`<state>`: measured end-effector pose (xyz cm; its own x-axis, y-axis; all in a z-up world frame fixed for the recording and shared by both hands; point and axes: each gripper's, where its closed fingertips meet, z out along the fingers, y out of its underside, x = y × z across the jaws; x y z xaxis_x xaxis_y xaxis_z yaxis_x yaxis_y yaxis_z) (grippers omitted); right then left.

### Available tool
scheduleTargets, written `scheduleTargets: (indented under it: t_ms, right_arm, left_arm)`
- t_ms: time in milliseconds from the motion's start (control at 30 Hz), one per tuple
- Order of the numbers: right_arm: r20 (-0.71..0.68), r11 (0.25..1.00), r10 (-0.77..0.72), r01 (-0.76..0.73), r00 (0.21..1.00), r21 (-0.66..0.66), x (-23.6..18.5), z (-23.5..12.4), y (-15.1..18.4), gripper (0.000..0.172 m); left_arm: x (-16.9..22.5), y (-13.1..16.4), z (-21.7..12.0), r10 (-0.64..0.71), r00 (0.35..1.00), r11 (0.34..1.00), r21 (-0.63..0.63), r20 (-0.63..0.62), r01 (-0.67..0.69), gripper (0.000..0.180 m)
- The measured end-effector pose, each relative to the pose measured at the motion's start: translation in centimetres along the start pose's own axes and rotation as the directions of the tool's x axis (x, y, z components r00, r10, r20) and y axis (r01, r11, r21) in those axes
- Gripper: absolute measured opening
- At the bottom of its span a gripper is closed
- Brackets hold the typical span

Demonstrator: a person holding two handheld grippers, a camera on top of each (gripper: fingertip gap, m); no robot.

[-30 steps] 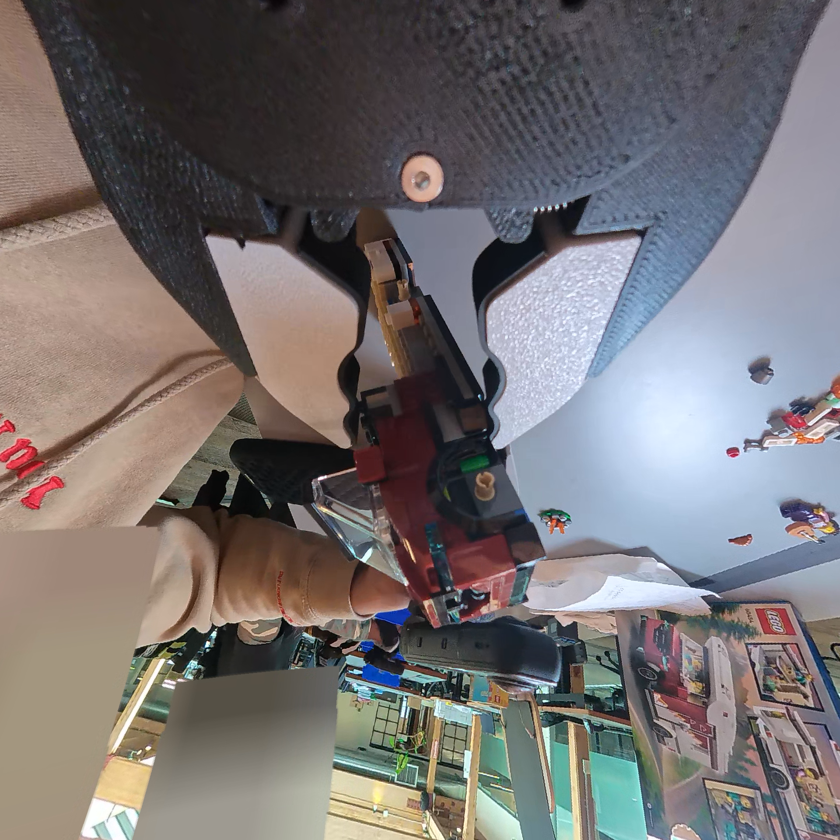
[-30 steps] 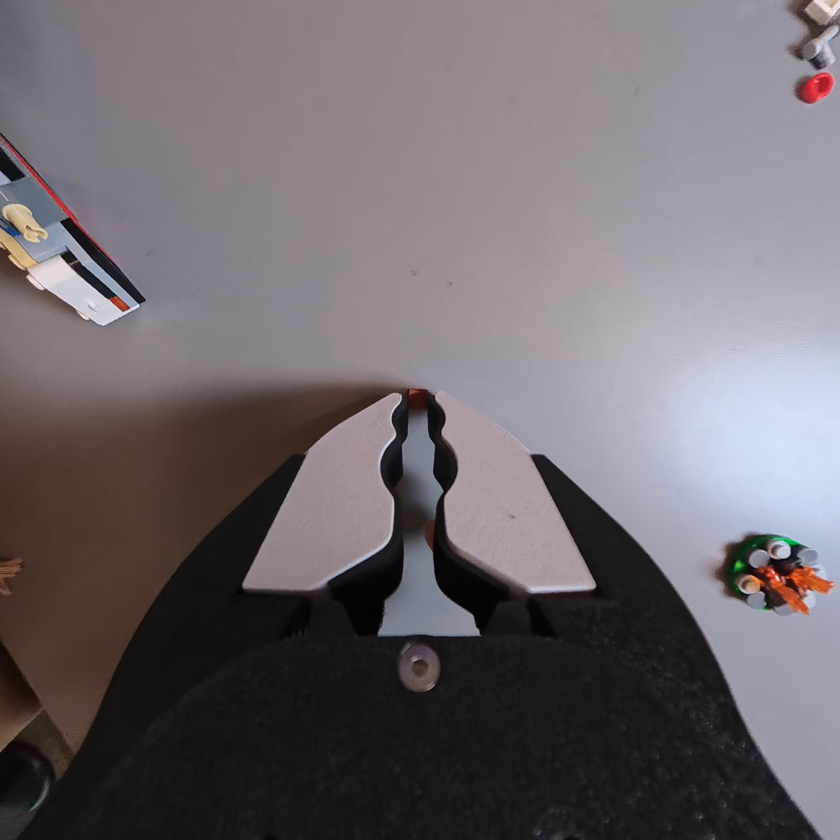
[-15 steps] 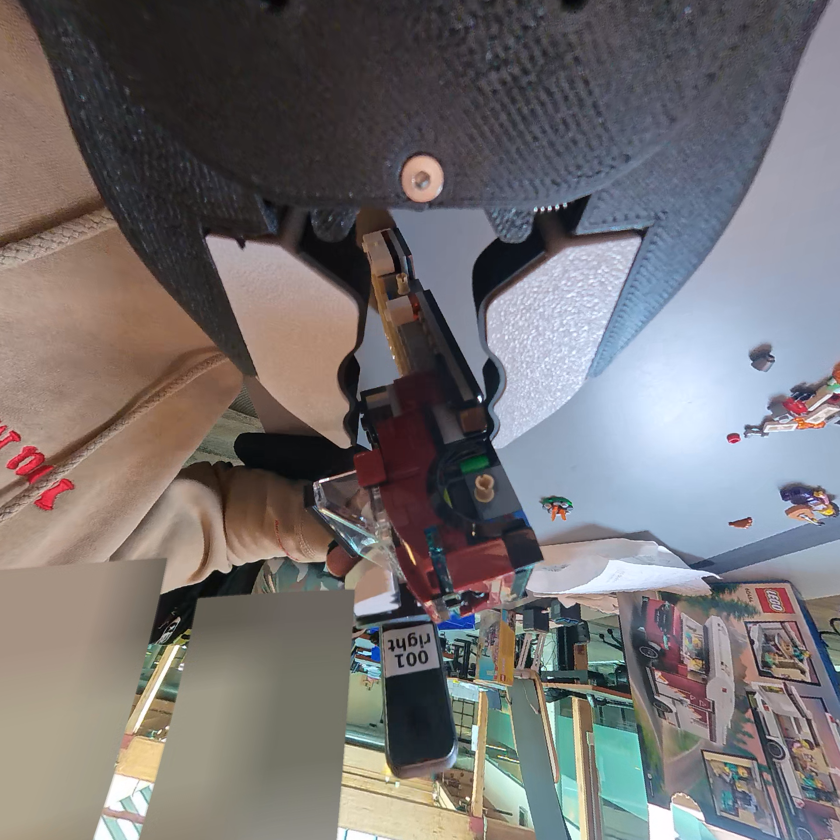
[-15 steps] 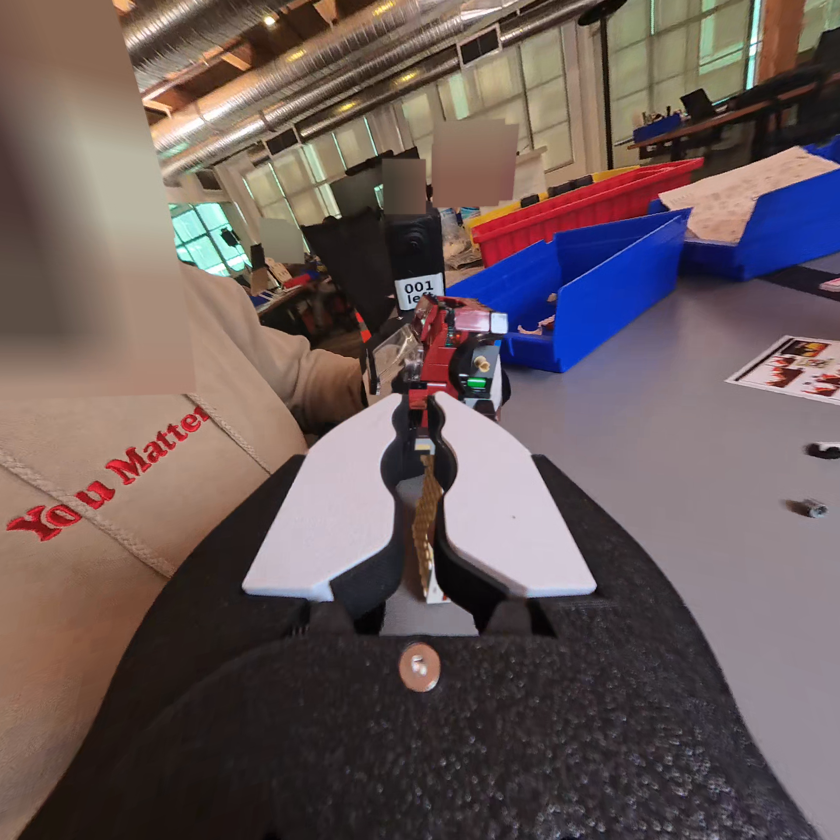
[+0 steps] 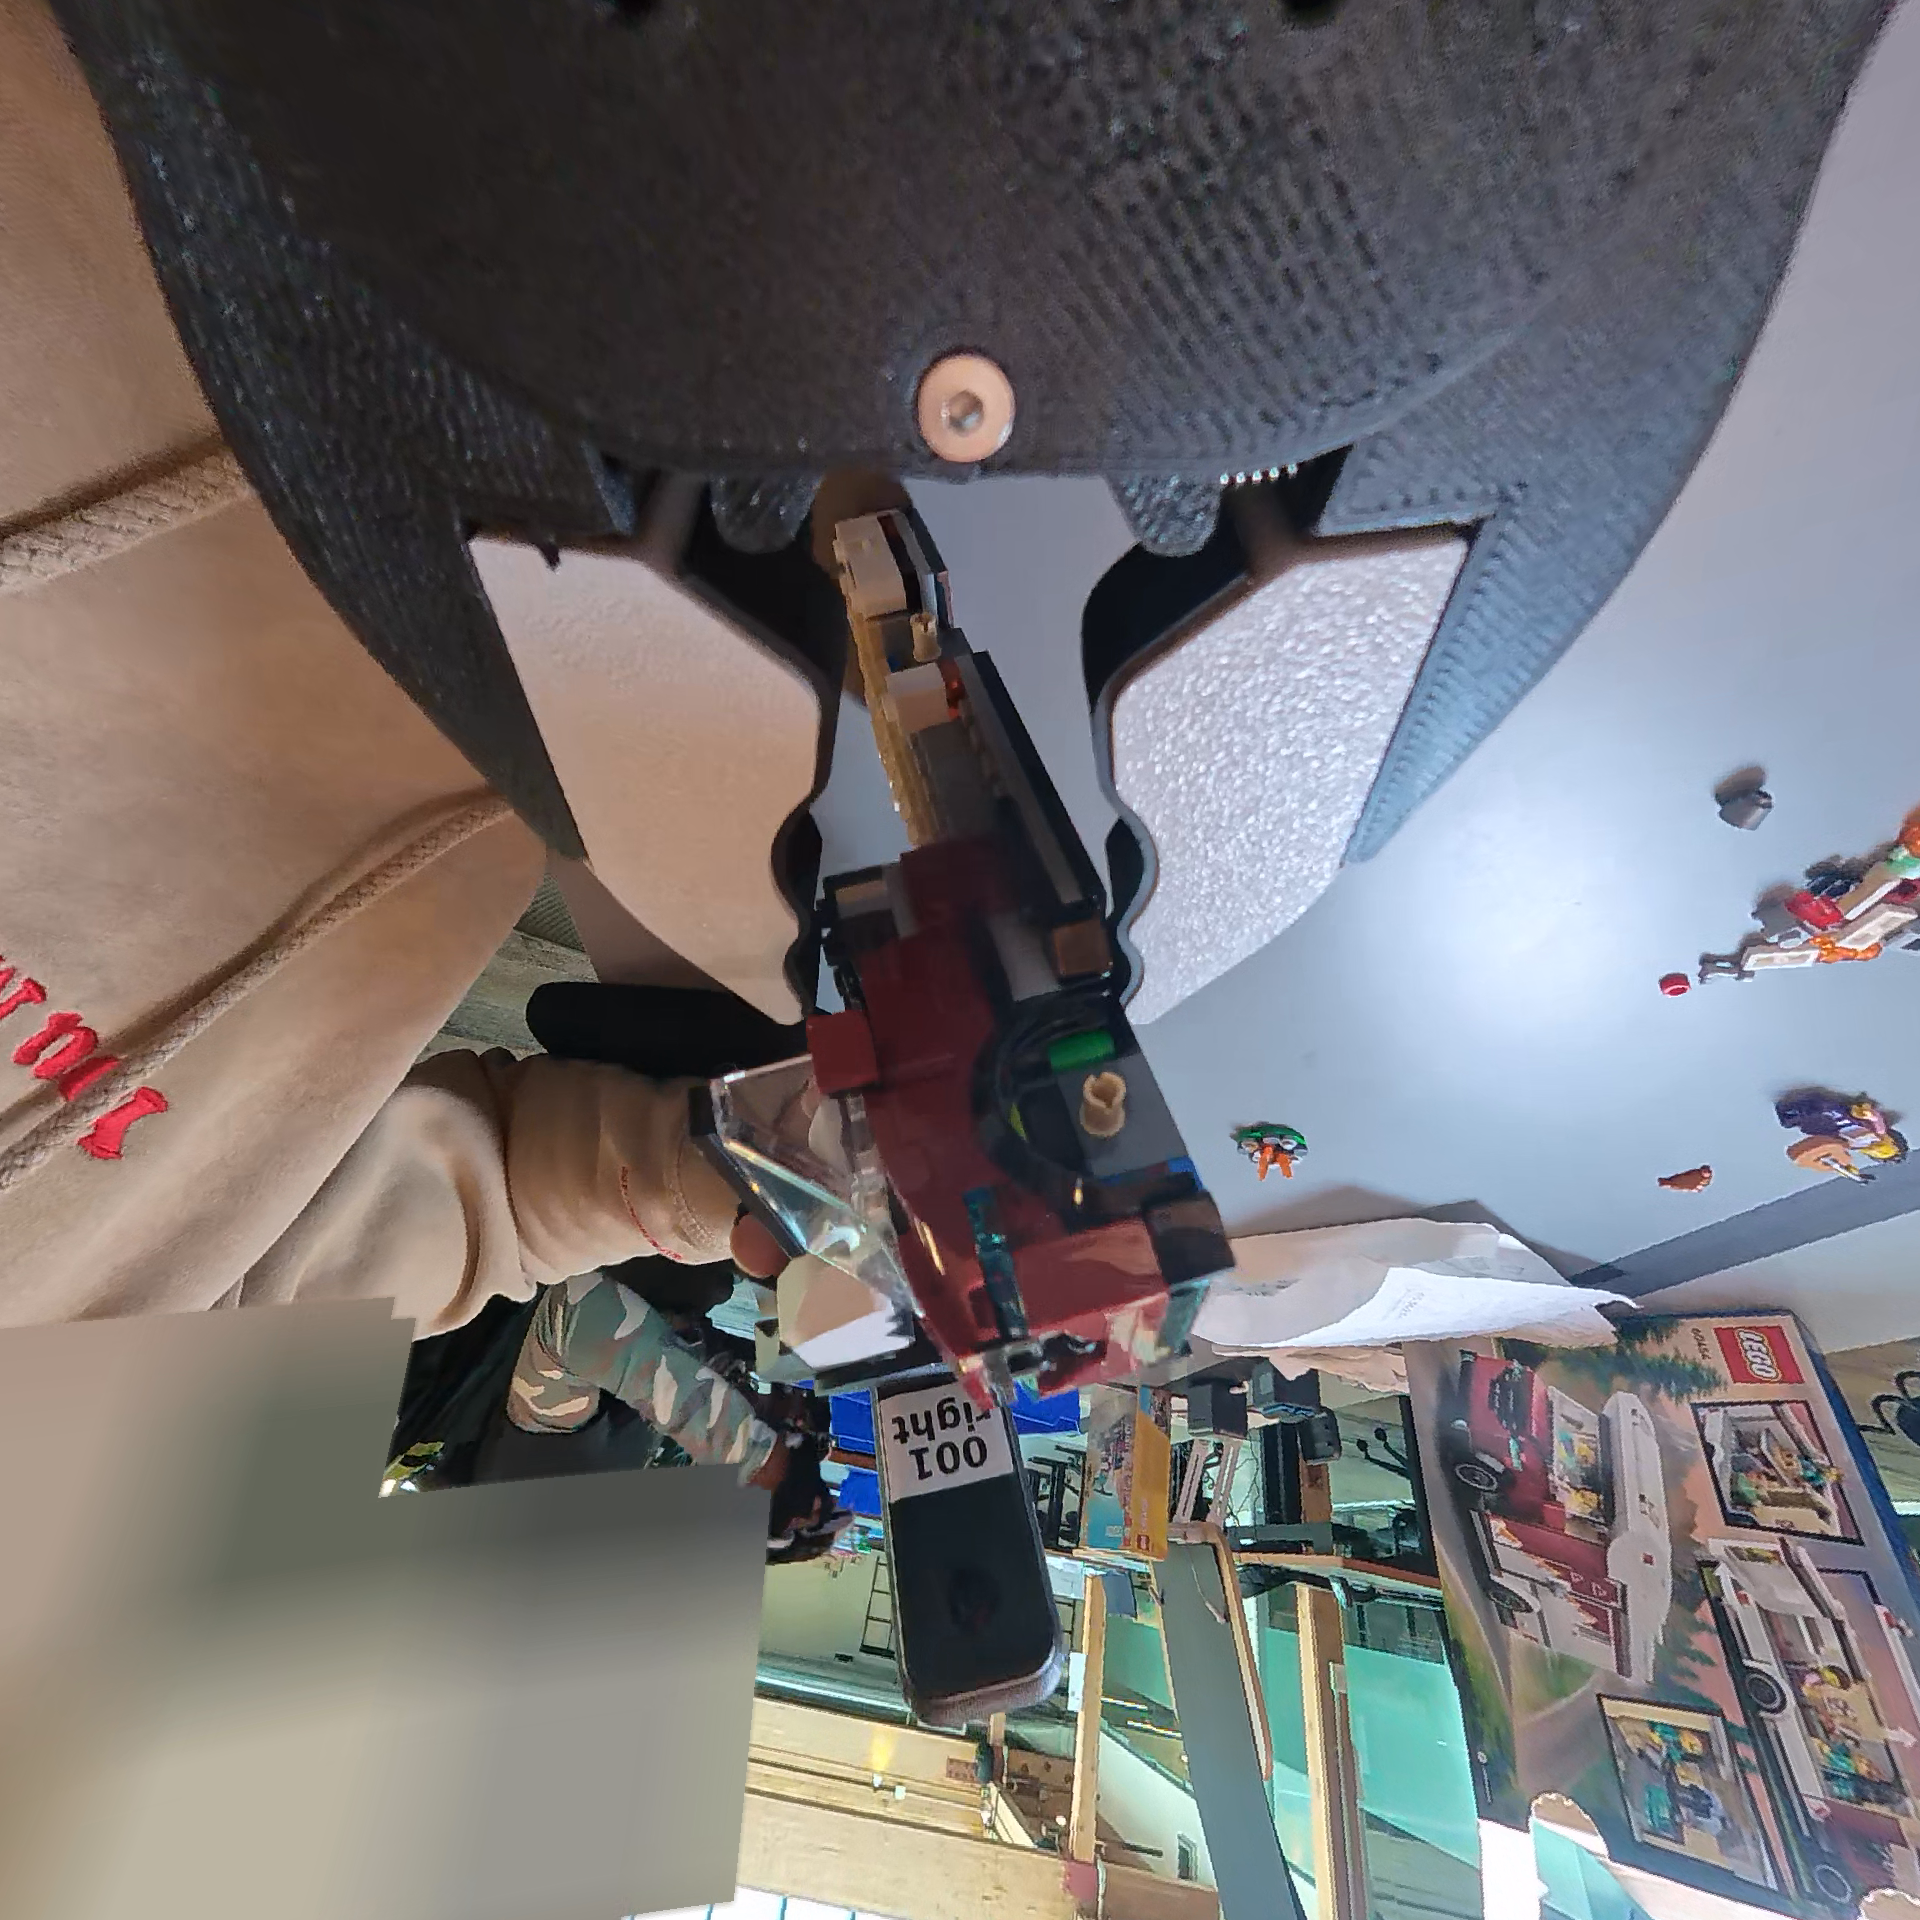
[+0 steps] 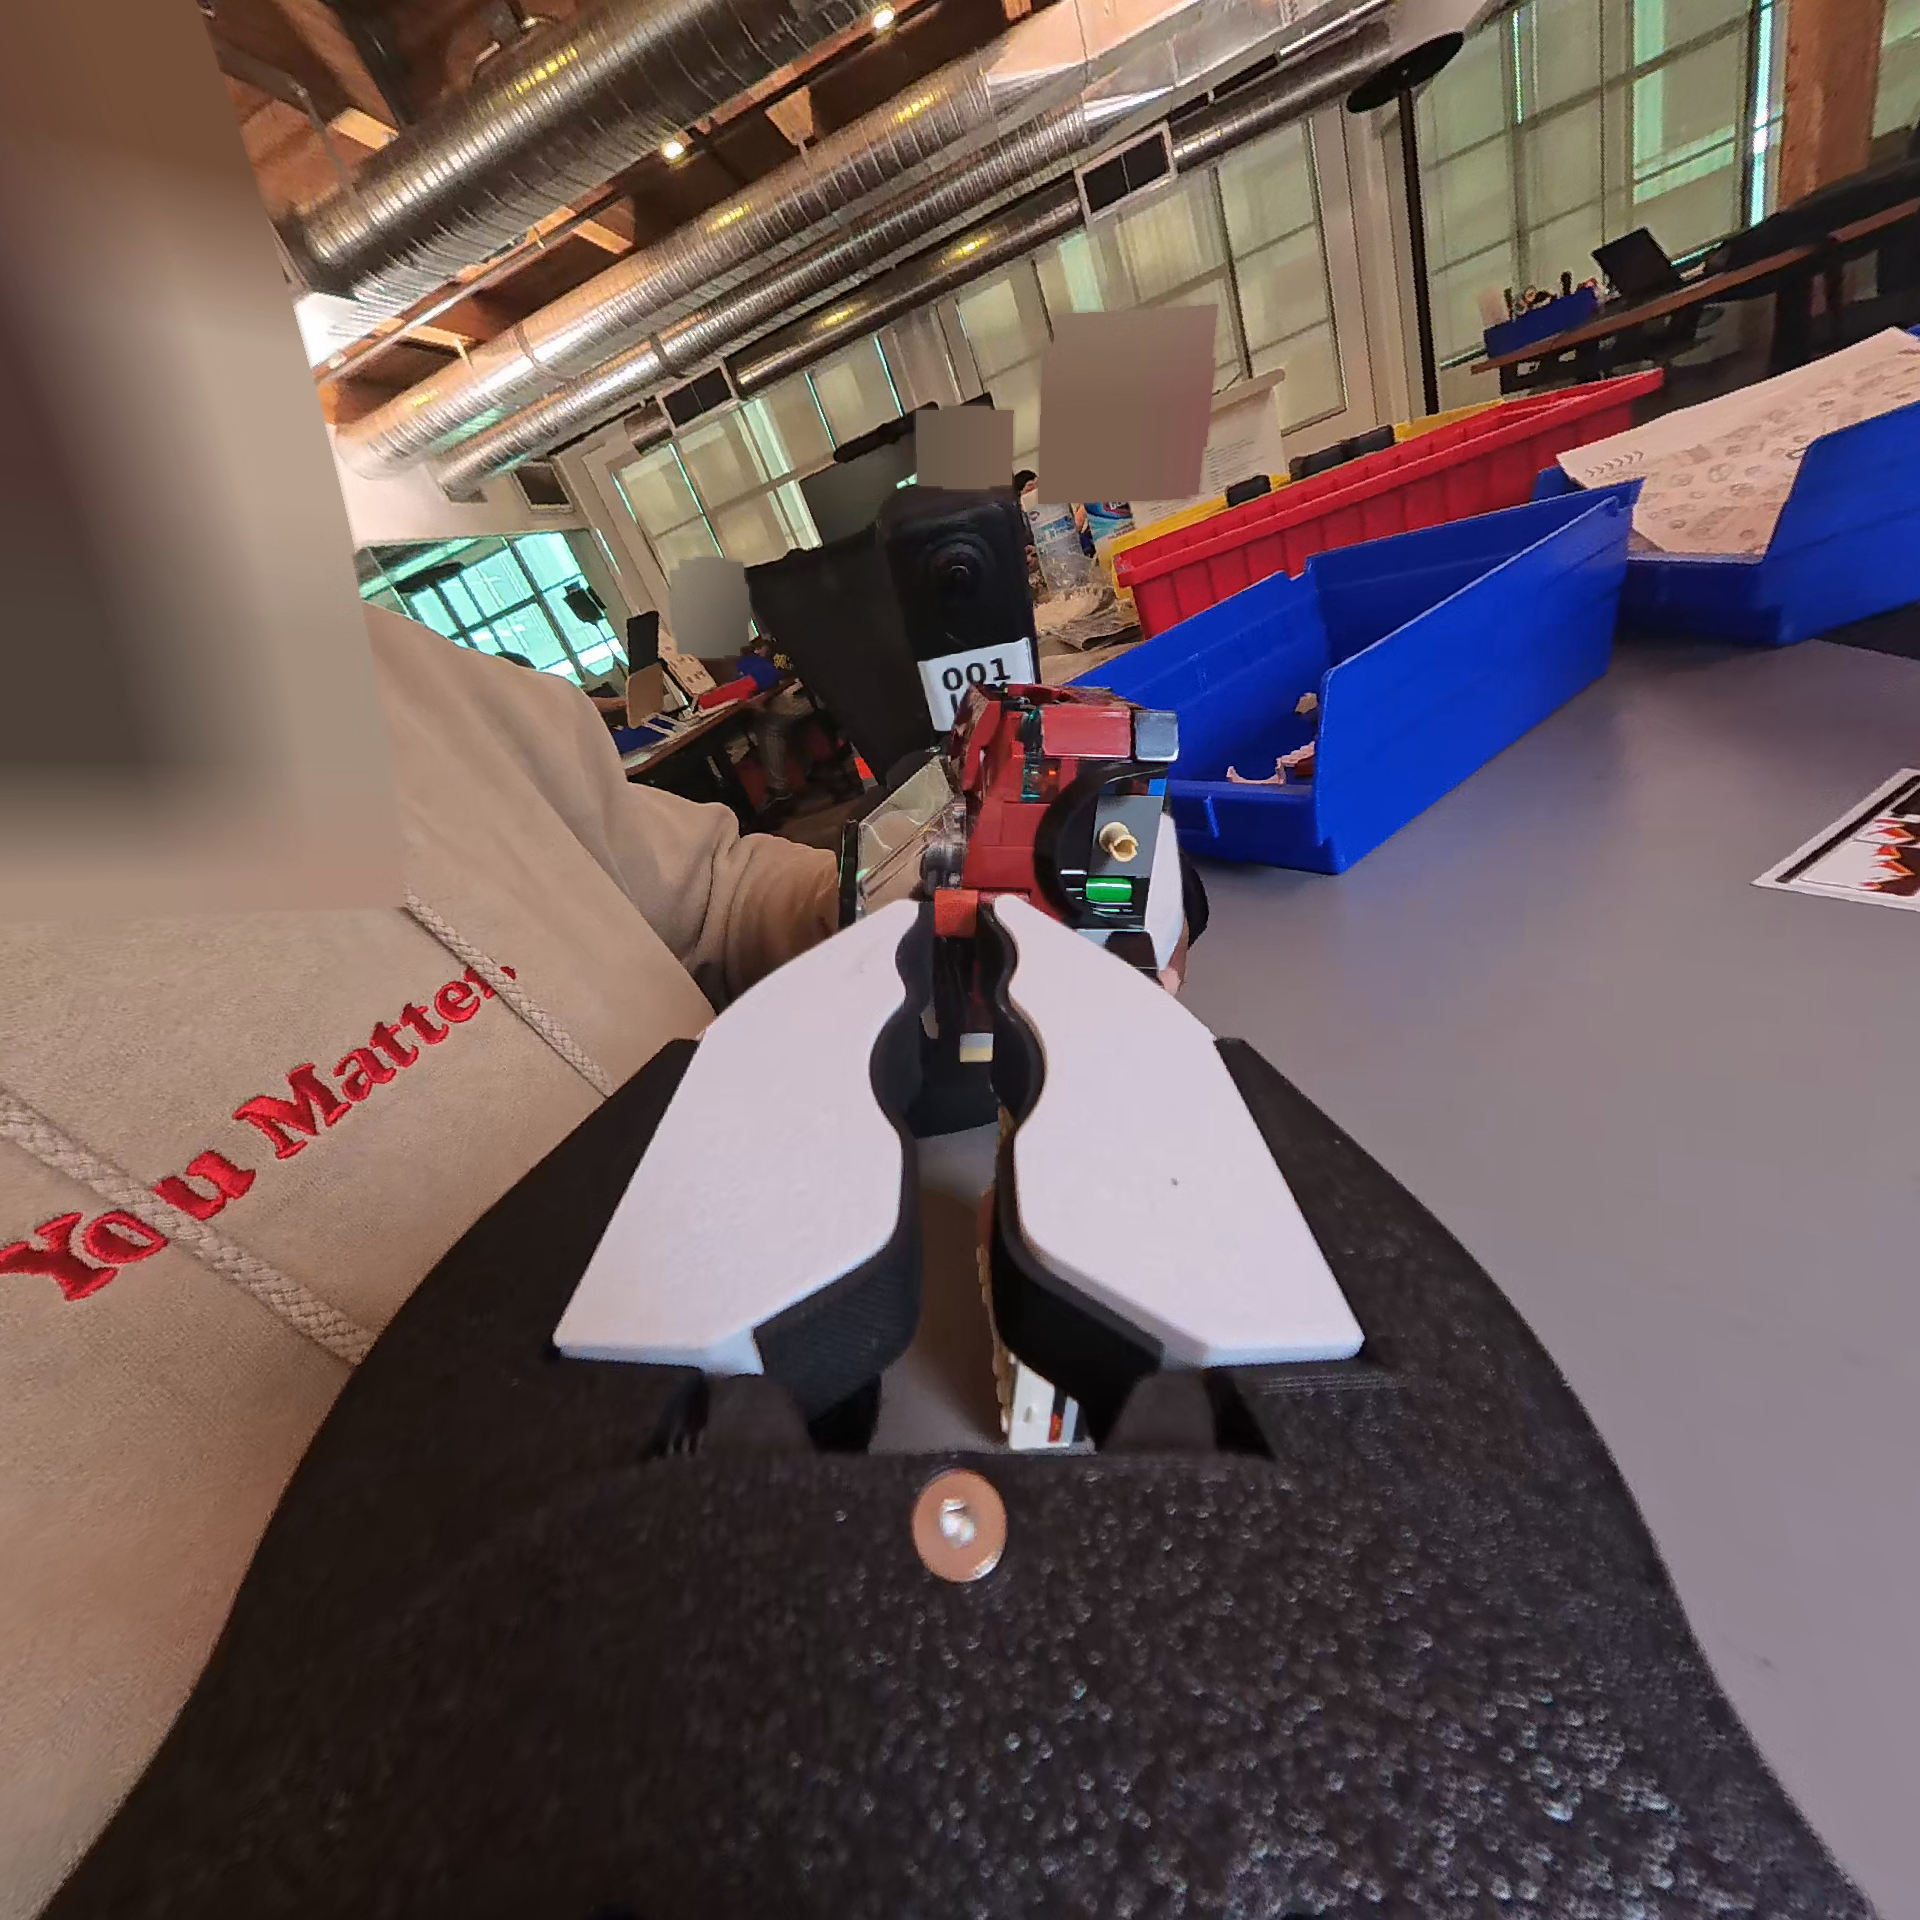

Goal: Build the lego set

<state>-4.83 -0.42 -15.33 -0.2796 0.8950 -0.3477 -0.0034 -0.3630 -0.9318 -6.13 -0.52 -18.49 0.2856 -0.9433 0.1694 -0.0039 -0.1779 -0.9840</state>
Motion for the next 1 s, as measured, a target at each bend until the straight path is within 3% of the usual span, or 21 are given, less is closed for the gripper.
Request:
scheduleTargets:
  t_ms: [733, 867, 1000]
  right_arm:
    - [-0.026, 0.998, 0.004, -0.002, 1.0, 0.065, -0.16, 0.58, 0.07, 0.008]
    - [-0.043, 1.0, -0.017, 0.018, 0.999, 0.018, -0.16, 0.67, 0.05, 0.008]
    - [-0.056, 0.988, -0.095, 0.088, 0.994, -0.125, -0.48, 0.58, 0.06, 0.008]
  left_arm:
    - [-0.16, -0.01, 0.34, -0.05, 0.998, 0.998, -0.031, 0.045, 0.052, 0.051]
    - [-0.15, 0.03, 0.31, -0.045, 0.998, 0.998, -0.051, 0.05, 0.047, 0.05]
    - [-0.02, 0.02, 0.38, 0.0, 0.998, 0.992, -0.123, 0.055, 0.007, 0.05]
